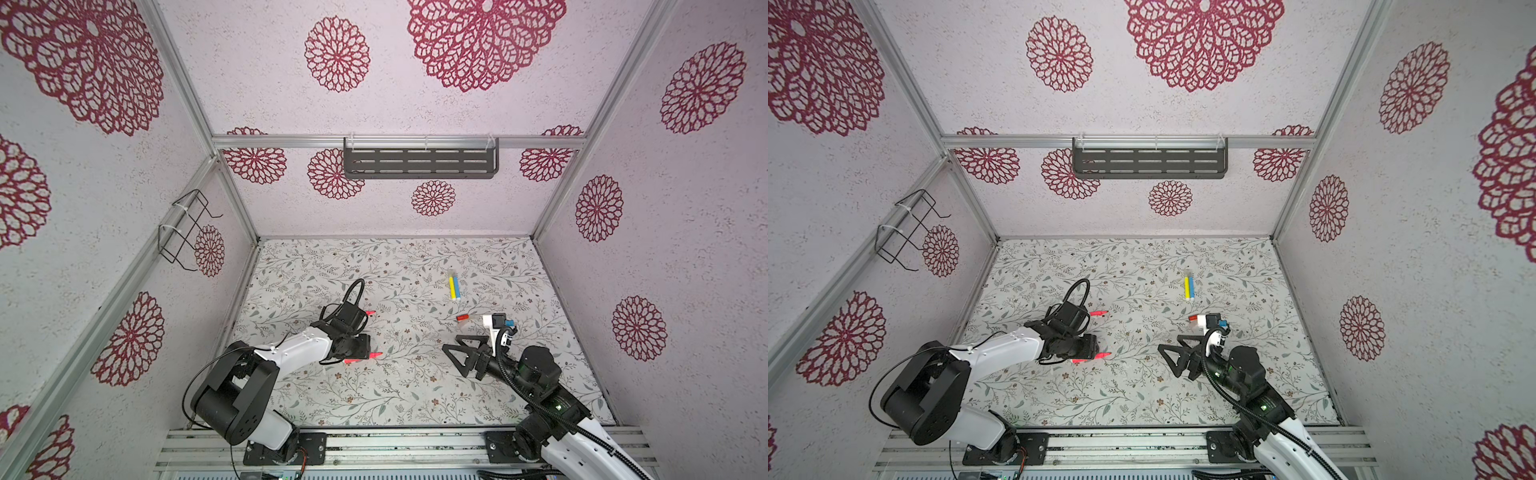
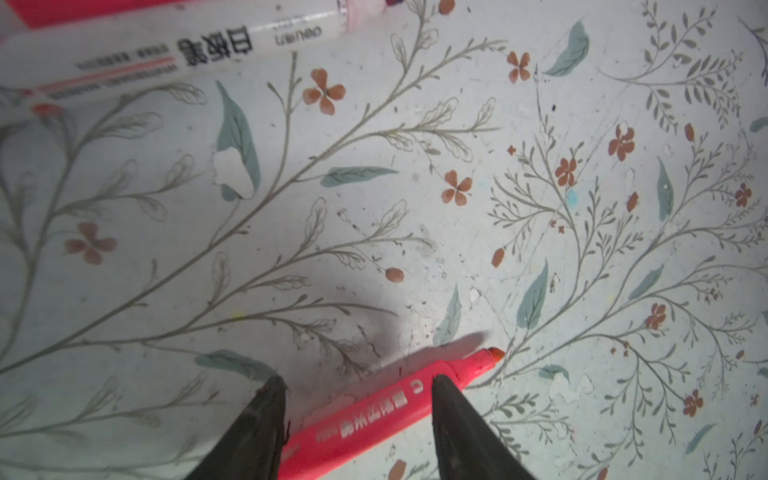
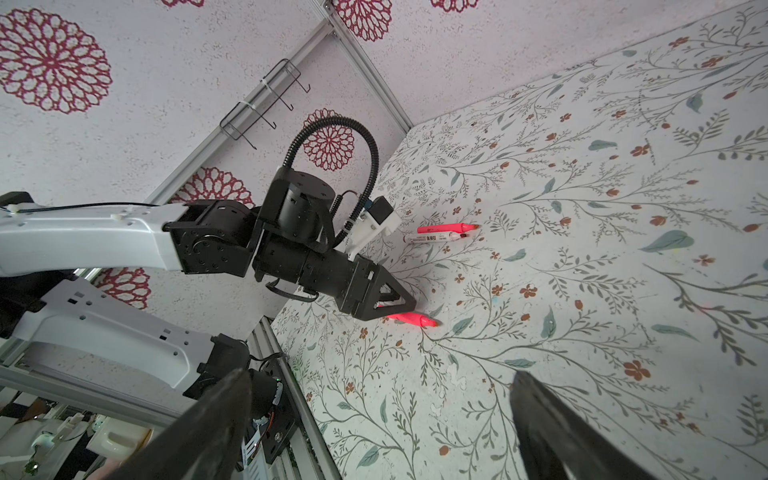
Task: Insert the pens into the pen caps
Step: 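Close the left gripper on the pink highlighter and lift it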
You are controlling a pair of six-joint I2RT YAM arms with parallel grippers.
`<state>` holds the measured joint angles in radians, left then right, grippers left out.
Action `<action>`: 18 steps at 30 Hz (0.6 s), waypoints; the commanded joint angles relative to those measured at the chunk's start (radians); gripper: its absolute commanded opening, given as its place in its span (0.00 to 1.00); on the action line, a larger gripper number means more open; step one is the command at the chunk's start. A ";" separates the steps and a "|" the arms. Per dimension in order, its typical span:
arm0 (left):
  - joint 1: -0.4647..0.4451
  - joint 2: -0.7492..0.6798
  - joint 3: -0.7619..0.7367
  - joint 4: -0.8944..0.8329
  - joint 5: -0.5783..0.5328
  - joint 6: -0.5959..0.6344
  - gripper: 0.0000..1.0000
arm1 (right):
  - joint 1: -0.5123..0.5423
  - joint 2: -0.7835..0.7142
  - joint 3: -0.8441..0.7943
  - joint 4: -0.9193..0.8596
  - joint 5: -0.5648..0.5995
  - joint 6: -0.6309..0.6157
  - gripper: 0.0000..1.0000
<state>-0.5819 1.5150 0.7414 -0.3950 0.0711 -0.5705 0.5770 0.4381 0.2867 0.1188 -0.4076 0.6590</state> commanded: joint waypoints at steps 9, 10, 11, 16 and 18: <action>-0.060 0.027 0.034 -0.049 0.001 0.040 0.60 | 0.004 -0.014 0.009 0.051 -0.025 0.014 0.98; -0.064 0.028 0.036 -0.051 0.002 0.045 0.60 | 0.003 -0.018 0.008 0.051 -0.024 0.014 0.98; -0.067 0.029 0.040 -0.054 0.001 0.046 0.60 | 0.003 -0.020 0.007 0.048 -0.024 0.012 0.98; -0.086 0.045 0.065 -0.091 -0.009 0.063 0.60 | 0.003 -0.032 0.005 0.044 -0.023 0.012 0.99; -0.091 0.048 0.066 -0.099 -0.013 0.064 0.60 | 0.003 -0.034 0.004 0.041 -0.022 0.012 0.99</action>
<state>-0.6628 1.5501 0.7868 -0.4633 0.0719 -0.5262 0.5770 0.4145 0.2867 0.1322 -0.4213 0.6594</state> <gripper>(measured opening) 0.602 0.987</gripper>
